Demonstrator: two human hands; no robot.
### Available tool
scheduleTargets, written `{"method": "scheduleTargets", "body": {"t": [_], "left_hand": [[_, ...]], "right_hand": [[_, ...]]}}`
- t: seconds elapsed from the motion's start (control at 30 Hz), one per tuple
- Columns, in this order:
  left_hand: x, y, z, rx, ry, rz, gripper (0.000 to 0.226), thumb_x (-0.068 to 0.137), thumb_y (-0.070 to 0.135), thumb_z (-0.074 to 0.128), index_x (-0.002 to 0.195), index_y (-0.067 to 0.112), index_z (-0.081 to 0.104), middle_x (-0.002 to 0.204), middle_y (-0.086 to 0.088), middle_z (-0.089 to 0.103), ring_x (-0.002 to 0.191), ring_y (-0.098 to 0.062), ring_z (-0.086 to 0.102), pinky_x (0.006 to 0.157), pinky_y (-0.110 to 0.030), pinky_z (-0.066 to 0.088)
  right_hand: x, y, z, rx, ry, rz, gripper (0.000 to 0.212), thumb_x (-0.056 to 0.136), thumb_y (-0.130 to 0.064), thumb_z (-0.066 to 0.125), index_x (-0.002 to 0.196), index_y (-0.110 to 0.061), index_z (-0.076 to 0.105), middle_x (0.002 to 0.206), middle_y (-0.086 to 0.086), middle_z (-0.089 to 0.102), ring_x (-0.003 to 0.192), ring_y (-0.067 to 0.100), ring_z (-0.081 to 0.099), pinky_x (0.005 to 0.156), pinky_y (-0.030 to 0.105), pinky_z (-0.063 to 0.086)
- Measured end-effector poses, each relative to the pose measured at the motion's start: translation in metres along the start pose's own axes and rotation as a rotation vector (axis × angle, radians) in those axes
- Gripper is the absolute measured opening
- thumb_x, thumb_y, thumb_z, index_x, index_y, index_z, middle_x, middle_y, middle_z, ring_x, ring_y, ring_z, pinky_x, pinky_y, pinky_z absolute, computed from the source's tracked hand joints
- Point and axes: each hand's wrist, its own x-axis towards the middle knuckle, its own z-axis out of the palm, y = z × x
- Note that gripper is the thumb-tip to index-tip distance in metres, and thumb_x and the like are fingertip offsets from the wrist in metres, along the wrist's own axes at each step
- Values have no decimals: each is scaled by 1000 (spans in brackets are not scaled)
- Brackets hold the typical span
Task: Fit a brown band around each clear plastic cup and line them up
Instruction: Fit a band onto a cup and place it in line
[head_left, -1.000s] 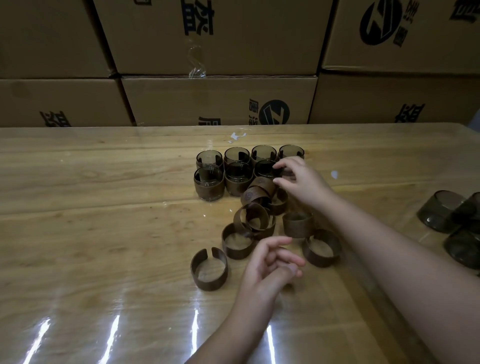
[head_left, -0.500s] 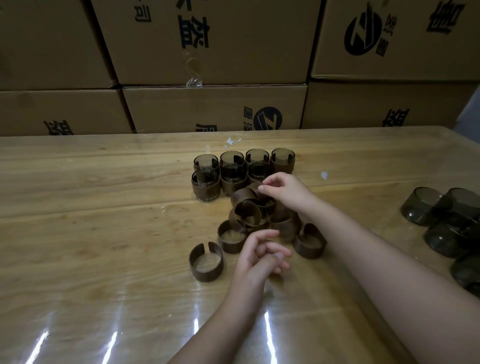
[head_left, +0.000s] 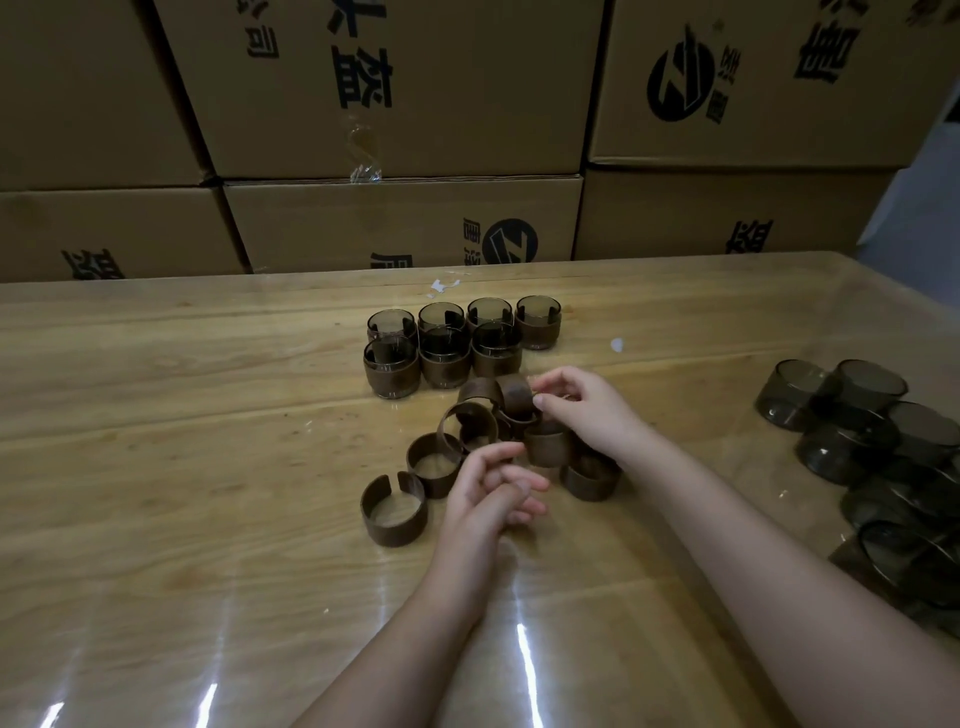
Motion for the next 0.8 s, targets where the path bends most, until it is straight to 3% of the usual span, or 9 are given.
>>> {"method": "scheduleTargets", "body": {"t": [0.13,0.3,0.43,0.5,0.53,0.63,0.7,0.8], "left_hand": [[0,0,-1,5,5,-7,38,76,19,58,114,15,59,86,-5,71,72,-16,65,68,-27,50],[-1,-1,-2,-10,-5,-10,40,76,19,59,115,13,59,86,-7,71,73,-17,65,69,-29,50],[0,0,-2,-33,-4,-7,36,78,15,60,114,10,58,84,-7,70,71,-16,64,67,-27,50],[1,-1,-2,-42,-7,-2,25,89,6,58,113,10,59,84,-7,70,70,-15,64,67,-28,49],[1,-1,-3,-46,-6,-3,24,91,2,53,113,10,59,83,-7,70,69,-15,64,67,-28,49],[0,1,-2,-51,-7,4,27,86,6,57,112,10,59,83,-7,70,69,-15,64,68,-29,49],[-2,2,-2,-51,-11,8,28,85,9,61,113,10,59,84,-6,71,70,-16,64,69,-30,49],[-1,0,-2,-24,-7,12,25,92,2,51,114,10,58,83,-5,70,71,-15,64,69,-29,49]], "right_hand": [[-19,5,-11,-34,45,-51,11,93,-24,60,91,-34,64,94,-15,65,91,0,59,71,16,43],[-45,20,-37,21,150,20,13,94,-26,59,89,-36,66,98,-12,68,97,6,62,77,22,46],[-68,20,-57,-43,191,106,12,94,-30,57,89,-39,63,97,-15,66,97,6,61,71,21,43],[-85,17,-60,-168,178,163,7,95,-34,56,94,-39,61,98,-17,62,99,6,59,76,24,46],[-94,15,-61,-311,180,194,8,95,-37,54,100,-39,60,102,-18,61,102,7,58,86,31,48],[-123,5,-61,-856,249,263,31,95,-47,46,122,-35,55,123,-11,57,119,16,51,112,53,26],[-138,-1,-64,-963,285,369,36,96,-46,44,128,-31,52,131,-4,55,126,22,46,111,58,21],[-147,-5,-65,-954,207,527,40,97,-43,43,132,-24,49,127,3,54,116,25,51,103,51,35]]}}
